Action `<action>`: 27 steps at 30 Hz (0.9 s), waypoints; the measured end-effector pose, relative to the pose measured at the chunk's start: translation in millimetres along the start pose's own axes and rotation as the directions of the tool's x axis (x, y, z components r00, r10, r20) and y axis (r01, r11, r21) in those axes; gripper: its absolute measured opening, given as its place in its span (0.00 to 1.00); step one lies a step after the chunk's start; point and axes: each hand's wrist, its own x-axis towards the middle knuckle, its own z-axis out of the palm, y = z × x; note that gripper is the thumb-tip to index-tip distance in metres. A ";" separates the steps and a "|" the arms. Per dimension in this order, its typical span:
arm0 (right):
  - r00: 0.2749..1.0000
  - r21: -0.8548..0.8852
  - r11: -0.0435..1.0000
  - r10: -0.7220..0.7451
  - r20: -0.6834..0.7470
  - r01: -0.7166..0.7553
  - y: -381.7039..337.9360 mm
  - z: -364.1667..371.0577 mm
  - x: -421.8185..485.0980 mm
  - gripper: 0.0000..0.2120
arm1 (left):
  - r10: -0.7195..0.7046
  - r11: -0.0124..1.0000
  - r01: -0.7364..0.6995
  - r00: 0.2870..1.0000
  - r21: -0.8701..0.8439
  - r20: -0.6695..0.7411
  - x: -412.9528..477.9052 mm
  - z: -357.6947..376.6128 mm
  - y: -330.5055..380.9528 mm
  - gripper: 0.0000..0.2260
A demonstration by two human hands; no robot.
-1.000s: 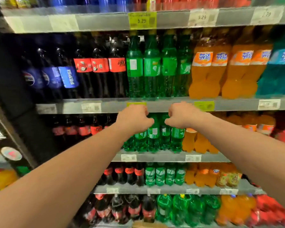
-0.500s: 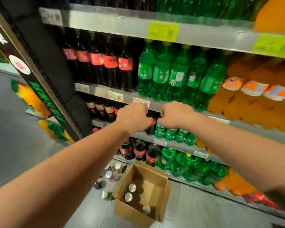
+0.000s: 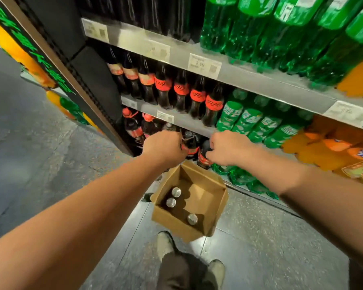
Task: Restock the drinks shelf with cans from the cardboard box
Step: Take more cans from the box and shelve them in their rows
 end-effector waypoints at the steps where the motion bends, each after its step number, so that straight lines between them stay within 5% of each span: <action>1: 1.000 -0.001 1.000 0.001 0.015 -0.001 -0.9 8.3 8.9 0.10 | 0.010 1.000 -0.010 1.000 -0.001 0.013 6.2 10.2 -4.1 0.12; 10: 0.982 0.119 0.990 0.054 0.180 -0.076 4.1 109.3 76.9 0.06 | 0.116 0.993 -0.117 0.973 -0.009 0.201 65.2 120.5 -27.6 0.12; 14: 0.958 0.039 0.996 0.061 0.279 -0.075 3.6 196.6 106.0 0.14 | 0.147 0.987 -0.160 0.943 0.021 0.299 75.3 207.2 -36.1 0.09; 23: 0.880 -0.002 0.988 -0.138 0.455 0.156 7.0 403.8 157.0 0.15 | 0.073 0.984 -0.131 0.913 0.119 0.401 106.1 404.6 -62.6 0.17; 27: 0.890 -0.027 0.975 -0.188 0.416 0.219 16.1 476.2 167.7 0.20 | 0.081 0.971 -0.163 0.912 0.173 0.402 125.3 475.1 -67.5 0.26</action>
